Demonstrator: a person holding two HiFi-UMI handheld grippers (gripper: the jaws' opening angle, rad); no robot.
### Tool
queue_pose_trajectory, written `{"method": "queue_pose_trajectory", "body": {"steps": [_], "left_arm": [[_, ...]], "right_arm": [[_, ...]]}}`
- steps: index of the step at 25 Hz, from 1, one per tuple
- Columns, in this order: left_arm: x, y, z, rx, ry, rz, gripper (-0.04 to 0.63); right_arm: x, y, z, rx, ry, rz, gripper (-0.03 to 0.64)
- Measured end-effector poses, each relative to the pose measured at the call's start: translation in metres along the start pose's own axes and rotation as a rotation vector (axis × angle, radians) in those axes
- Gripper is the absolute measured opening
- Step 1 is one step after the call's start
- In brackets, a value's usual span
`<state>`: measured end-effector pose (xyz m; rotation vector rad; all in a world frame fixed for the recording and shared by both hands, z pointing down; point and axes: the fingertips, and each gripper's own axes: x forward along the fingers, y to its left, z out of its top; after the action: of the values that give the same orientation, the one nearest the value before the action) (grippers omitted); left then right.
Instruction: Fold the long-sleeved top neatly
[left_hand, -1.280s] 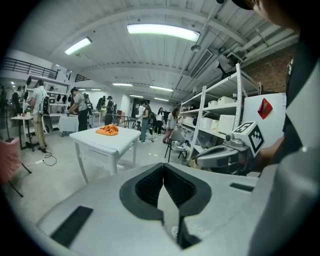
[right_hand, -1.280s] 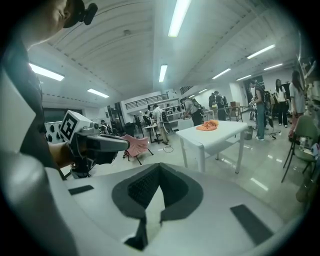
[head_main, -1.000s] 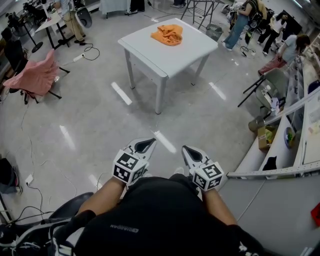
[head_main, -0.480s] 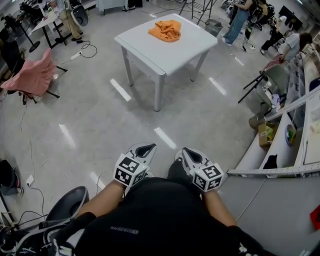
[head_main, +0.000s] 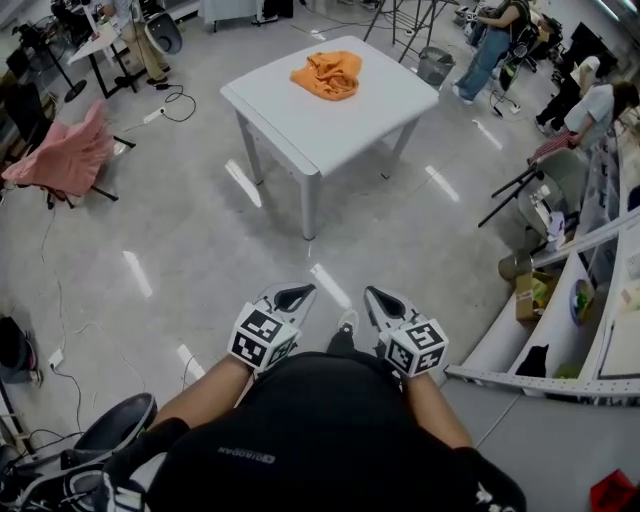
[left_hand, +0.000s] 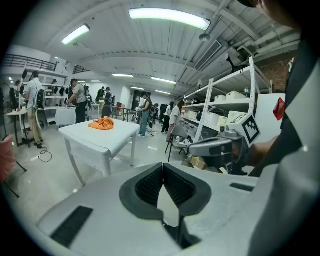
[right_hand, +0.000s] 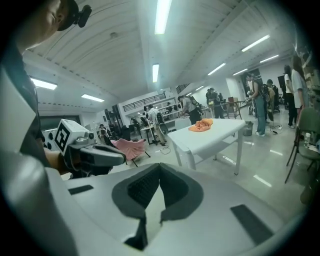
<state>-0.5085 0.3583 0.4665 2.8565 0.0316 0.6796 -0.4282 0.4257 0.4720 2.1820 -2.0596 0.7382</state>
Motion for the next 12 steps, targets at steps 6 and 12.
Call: {"method": "queue_pose_trajectory", "body": {"steps": [6,12], "left_arm": [[0.073,0.012,0.059,0.048,-0.036,0.027,0.006],[0.139,0.01,0.09,0.044,-0.023,0.049,0.006]], "right_arm": [[0.016,-0.069,0.051,-0.019,-0.047,0.05,0.005],[0.02,-0.128,0.065,-0.016,-0.029,0.098,0.005]]}}
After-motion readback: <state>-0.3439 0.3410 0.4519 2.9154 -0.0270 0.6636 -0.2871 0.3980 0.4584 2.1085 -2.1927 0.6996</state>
